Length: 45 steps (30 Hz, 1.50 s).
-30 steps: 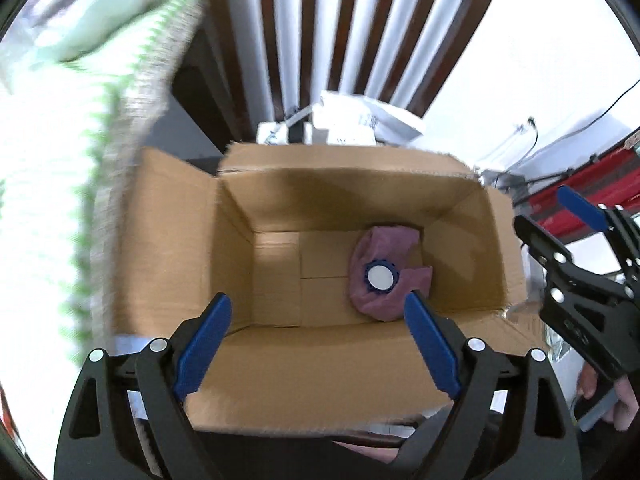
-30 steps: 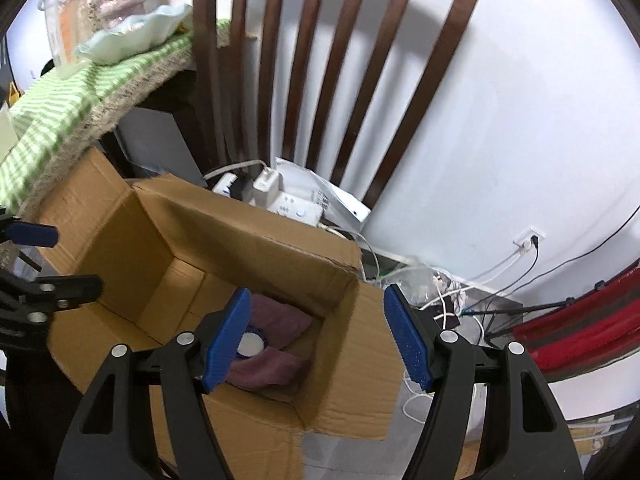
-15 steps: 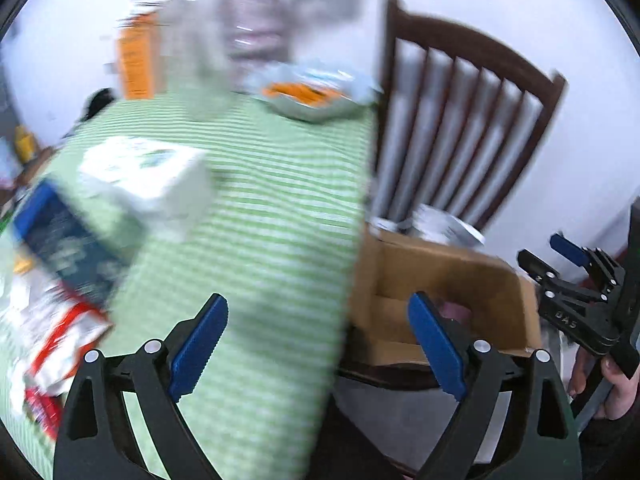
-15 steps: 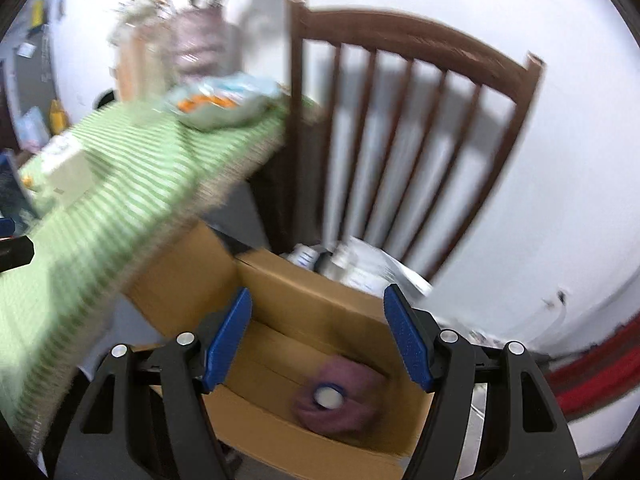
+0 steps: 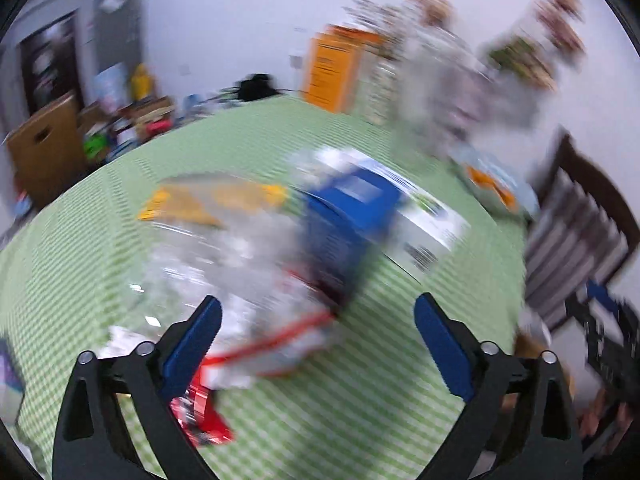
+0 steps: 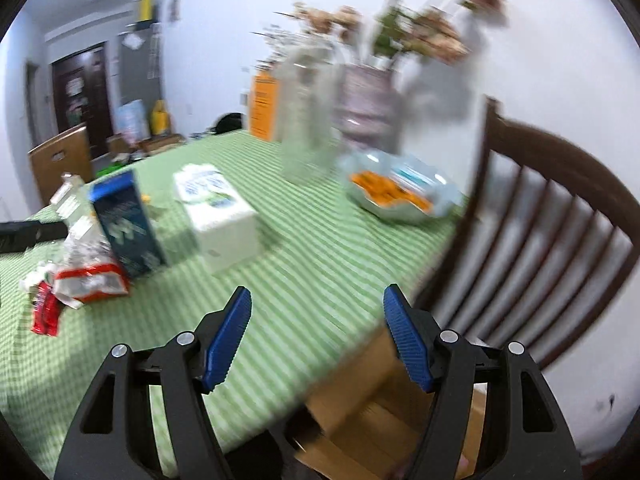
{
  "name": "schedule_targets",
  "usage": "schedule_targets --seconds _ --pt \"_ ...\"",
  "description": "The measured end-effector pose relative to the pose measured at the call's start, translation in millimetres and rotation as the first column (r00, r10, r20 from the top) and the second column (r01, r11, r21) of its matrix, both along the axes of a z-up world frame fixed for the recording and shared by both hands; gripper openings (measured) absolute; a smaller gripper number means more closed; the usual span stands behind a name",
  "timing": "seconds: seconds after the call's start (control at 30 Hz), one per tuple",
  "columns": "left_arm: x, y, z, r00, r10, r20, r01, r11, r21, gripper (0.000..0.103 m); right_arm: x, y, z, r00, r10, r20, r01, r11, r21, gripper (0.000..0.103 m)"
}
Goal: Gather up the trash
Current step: 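Grasp the clear plastic container with the left tool while the right tool grasps the blue box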
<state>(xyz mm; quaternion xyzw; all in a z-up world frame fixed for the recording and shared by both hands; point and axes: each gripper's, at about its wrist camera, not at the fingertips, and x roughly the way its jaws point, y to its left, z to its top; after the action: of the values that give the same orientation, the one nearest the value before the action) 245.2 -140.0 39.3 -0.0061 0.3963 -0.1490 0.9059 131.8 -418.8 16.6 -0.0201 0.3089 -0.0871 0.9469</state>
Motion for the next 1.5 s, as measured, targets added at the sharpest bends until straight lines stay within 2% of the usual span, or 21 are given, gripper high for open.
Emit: schedule_targets --seconds 0.1,0.23,0.3,0.43,0.53,0.57,0.63,0.67,0.77,0.87,1.0,1.1,1.17,1.2,1.23,1.37,1.5 --pt "33 31 4 0.992 0.118 -0.053 -0.122 0.990 -0.068 0.095 15 21 4 0.998 0.055 0.010 -0.055 0.998 -0.003 0.066" --pt "72 49 -1 0.965 0.185 -0.183 -0.217 0.961 -0.173 0.095 37 50 3 0.992 0.126 0.008 -0.126 0.992 0.001 0.066" --pt "92 50 -5 0.949 0.211 -0.233 -0.259 0.945 -0.199 0.095 46 60 2 0.989 0.150 0.001 -0.150 0.989 0.000 0.066" --pt "114 50 -21 0.918 0.267 -0.294 -0.325 0.930 -0.172 0.096 60 76 -1 0.980 0.199 -0.016 -0.199 0.980 0.002 0.066" --pt "123 55 -40 0.887 0.259 -0.383 -0.355 0.911 -0.208 0.095 69 82 -1 0.976 0.219 -0.021 -0.219 0.976 0.018 0.066" --pt "122 58 -44 0.884 0.255 -0.391 -0.360 0.906 -0.223 0.092 74 84 0 0.973 0.228 -0.019 -0.227 0.973 0.029 0.066" --pt "114 64 -42 0.900 0.259 -0.351 -0.361 0.894 -0.266 0.077 82 89 1 0.970 0.244 -0.015 -0.243 0.969 0.050 0.066" --pt "111 67 -38 0.907 0.262 -0.331 -0.358 0.892 -0.275 0.075 87 92 2 0.967 0.256 -0.016 -0.254 0.965 0.059 0.066" --pt "100 78 -20 0.935 0.263 -0.240 -0.329 0.894 -0.304 0.071 102 106 2 0.952 0.306 -0.022 -0.303 0.949 0.086 0.066" --pt "89 89 0 0.950 0.270 -0.154 -0.307 0.898 -0.315 0.071 115 123 4 0.937 0.347 -0.020 -0.345 0.935 0.087 0.069" --pt "77 102 17 0.966 0.245 -0.088 -0.260 0.901 -0.348 0.070 136 145 7 0.926 0.377 -0.035 -0.374 0.925 0.063 0.074" --pt "68 111 19 0.976 0.214 -0.050 -0.217 0.902 -0.374 0.070 155 160 0 0.921 0.379 -0.085 -0.377 0.925 0.045 0.074" --pt "72 112 17 0.980 0.184 -0.070 -0.197 0.894 -0.402 0.070 165 164 -8 0.920 0.369 -0.129 -0.366 0.929 0.048 0.074" --pt "74 115 19 0.987 0.136 -0.087 -0.160 0.883 -0.440 0.070 168 165 -11 0.919 0.366 -0.144 -0.362 0.931 0.054 0.073" --pt "73 119 22 0.990 0.112 -0.085 -0.139 0.870 -0.473 0.070 169 167 -13 0.917 0.371 -0.148 -0.364 0.929 0.069 0.065" --pt "66 131 39 0.998 0.044 -0.047 -0.062 0.835 -0.546 0.069 159 168 -4 0.928 0.352 -0.123 -0.347 0.936 0.057 0.065" --pt "57 130 49 1.000 0.020 0.006 -0.014 0.848 -0.530 0.063 139 155 27 0.953 0.300 -0.030 -0.299 0.954 0.035 0.065"
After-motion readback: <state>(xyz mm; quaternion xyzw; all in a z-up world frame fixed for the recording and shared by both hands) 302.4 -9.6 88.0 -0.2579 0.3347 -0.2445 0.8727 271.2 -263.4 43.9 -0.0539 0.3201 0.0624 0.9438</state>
